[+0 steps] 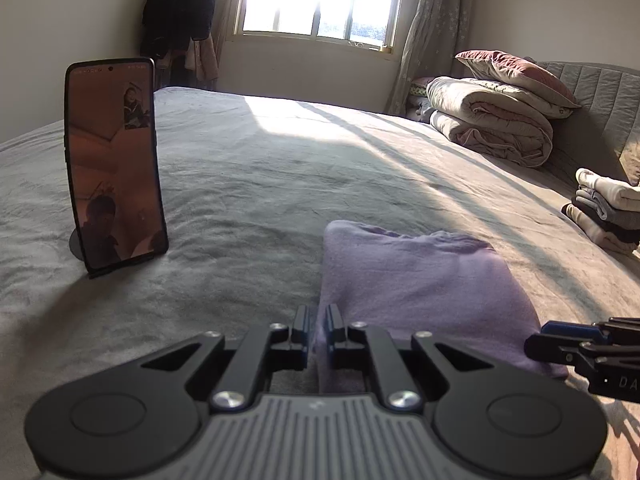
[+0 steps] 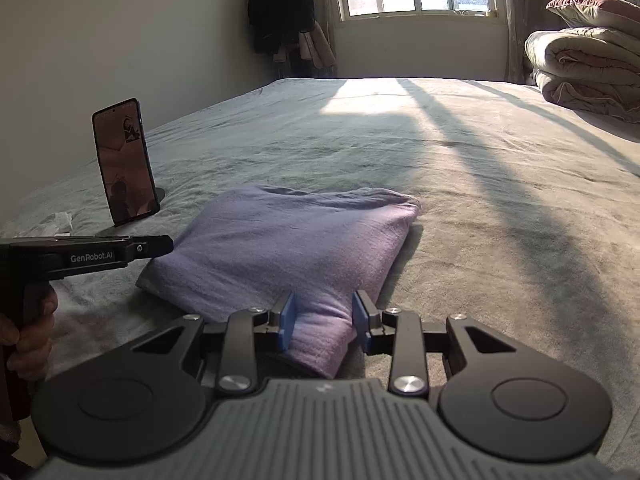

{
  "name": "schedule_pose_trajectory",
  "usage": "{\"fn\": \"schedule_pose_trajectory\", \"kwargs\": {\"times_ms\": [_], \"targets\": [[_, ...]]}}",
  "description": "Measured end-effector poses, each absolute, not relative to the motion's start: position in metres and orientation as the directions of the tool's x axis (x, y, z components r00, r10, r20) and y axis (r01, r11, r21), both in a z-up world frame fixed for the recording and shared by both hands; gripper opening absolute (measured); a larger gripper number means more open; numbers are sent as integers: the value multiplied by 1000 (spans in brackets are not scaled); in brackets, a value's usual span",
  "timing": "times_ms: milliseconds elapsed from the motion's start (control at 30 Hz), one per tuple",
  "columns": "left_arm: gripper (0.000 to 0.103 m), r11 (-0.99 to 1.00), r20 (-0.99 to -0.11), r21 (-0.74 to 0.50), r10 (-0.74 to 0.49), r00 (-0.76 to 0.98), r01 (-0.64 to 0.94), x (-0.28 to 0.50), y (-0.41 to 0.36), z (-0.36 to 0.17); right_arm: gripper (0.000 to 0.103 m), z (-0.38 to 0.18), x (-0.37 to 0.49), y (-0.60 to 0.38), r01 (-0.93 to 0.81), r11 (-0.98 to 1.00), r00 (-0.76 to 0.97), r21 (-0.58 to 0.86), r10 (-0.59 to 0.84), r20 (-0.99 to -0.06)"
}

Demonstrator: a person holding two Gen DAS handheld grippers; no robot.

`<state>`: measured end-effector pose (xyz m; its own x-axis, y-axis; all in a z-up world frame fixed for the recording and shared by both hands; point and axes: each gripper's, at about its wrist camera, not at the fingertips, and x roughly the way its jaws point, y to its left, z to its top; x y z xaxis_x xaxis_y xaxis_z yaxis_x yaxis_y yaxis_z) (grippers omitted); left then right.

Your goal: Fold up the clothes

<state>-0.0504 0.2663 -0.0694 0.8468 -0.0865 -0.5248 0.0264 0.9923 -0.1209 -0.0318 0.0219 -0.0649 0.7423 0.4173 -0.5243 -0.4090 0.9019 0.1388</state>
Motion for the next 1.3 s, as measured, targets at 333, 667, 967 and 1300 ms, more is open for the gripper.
{"fn": "schedule_pose_trajectory", "kwargs": {"times_ms": [333,667,967,1300], "targets": [[33,993,-608,-114,-66,792,-5,-53,288,-64,39,-62,-39,8,-412,895,690,173,430,-582],[61,827,-505,-562,-328,798,-15,-37,339,-68,54,-65,-17,-30,-302,836,626,458,537,-566],[51,750,-509,-661,-455,731,6,0,320,-95,49,-89,28,-56,-73,575,565,815,697,-441],[30,653,-463,-757,-538,705,1,40,306,-117,39,-93,55,-43,-44,539,564,841,708,-424]]}}
